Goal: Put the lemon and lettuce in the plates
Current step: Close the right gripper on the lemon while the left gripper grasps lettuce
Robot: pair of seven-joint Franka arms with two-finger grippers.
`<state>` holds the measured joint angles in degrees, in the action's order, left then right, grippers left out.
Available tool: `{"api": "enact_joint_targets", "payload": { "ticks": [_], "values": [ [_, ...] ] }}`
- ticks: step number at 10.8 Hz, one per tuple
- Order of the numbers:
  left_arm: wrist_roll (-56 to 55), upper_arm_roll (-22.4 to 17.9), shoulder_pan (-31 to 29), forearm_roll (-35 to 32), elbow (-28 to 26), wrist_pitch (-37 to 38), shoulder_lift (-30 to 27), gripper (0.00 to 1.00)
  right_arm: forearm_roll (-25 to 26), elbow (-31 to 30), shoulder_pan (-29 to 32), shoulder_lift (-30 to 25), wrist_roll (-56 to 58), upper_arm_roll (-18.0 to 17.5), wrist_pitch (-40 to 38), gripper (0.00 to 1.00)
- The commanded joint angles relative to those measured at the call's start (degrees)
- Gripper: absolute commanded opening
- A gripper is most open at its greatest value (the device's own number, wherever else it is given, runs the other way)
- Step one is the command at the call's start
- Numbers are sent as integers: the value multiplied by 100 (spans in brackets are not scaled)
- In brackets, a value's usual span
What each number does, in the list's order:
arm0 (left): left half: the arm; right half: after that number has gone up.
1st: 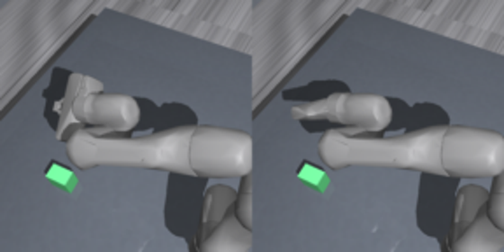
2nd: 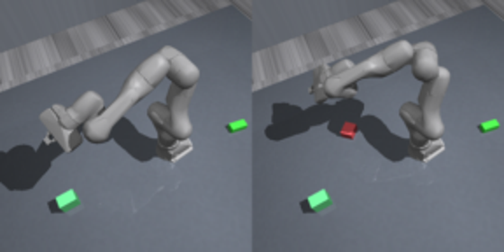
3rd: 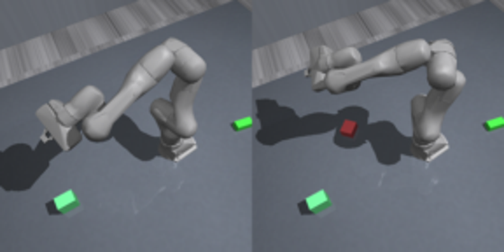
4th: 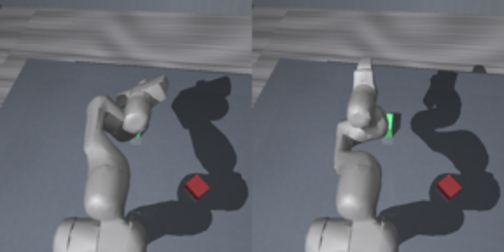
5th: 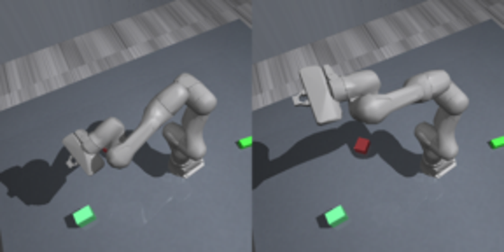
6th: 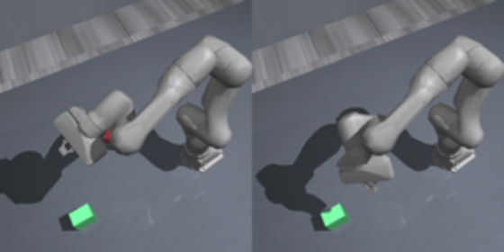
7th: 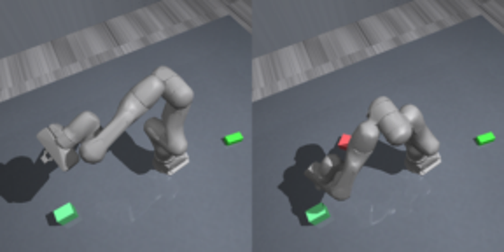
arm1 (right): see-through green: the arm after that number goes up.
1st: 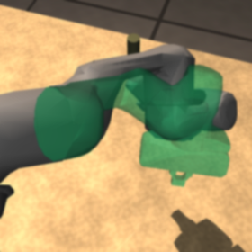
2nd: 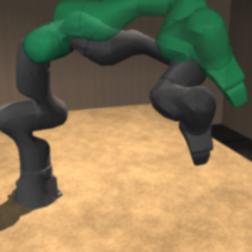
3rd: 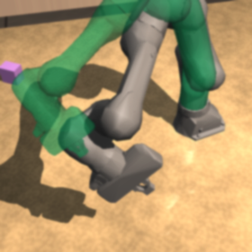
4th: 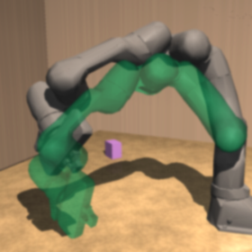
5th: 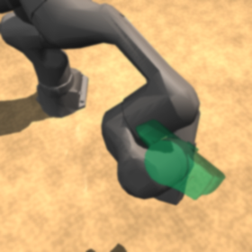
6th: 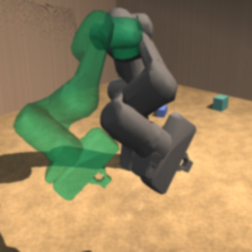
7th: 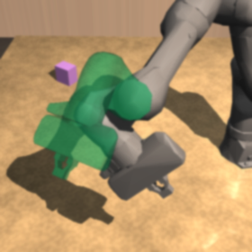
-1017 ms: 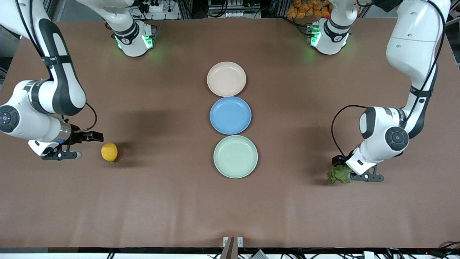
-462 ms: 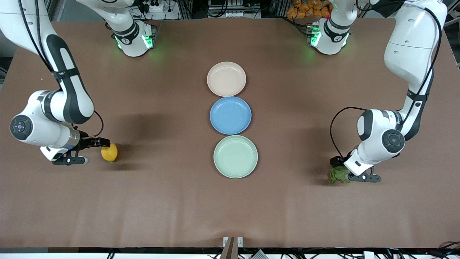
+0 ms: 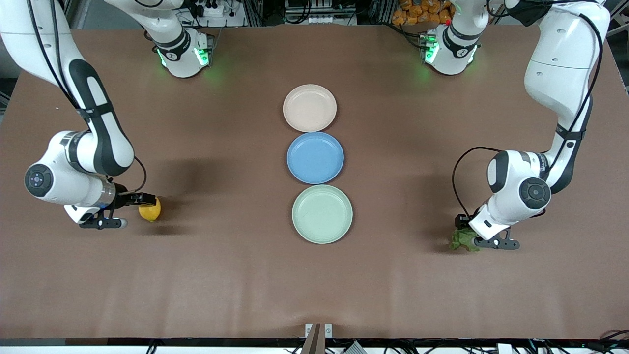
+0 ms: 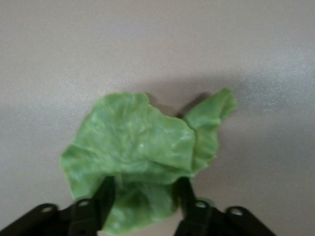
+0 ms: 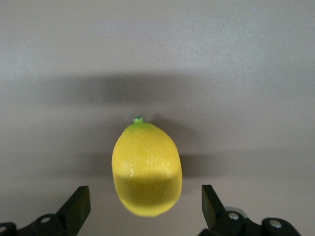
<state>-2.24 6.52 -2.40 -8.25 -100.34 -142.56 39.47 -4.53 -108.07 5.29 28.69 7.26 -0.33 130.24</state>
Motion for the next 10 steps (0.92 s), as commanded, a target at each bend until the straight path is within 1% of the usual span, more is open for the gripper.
{"api": "enact_joint_targets", "payload": {
  "ticks": [1, 3, 4, 5, 6, 9, 10],
  "values": [
    [13, -1, 3, -177, 120, -44, 70, 0, -83, 146, 95, 321, 4, -55, 229, 100],
    [22, -1, 3, -168, 155, -44, 43, 0, -92, 137, 95, 487, 4, -64, 421, 100],
    [22, -1, 3, -168, 172, -44, 8, 0, -92, 137, 138, 558, 4, -55, 536, 90],
    [22, 8, 3, -168, 190, -44, -27, 0, -92, 137, 138, 559, 4, -64, 529, 31],
    [22, 8, 3, -159, 208, -35, -88, 0, -92, 137, 147, 559, 4, -64, 529, 1],
    [30, 34, -6, -142, 217, -18, -308, 0, -92, 102, 121, 524, 30, -64, 467, 0],
    [30, 43, 3, -142, 217, -9, -395, 0, -92, -46, 77, 411, 30, -64, 467, 0]
  ]
}}
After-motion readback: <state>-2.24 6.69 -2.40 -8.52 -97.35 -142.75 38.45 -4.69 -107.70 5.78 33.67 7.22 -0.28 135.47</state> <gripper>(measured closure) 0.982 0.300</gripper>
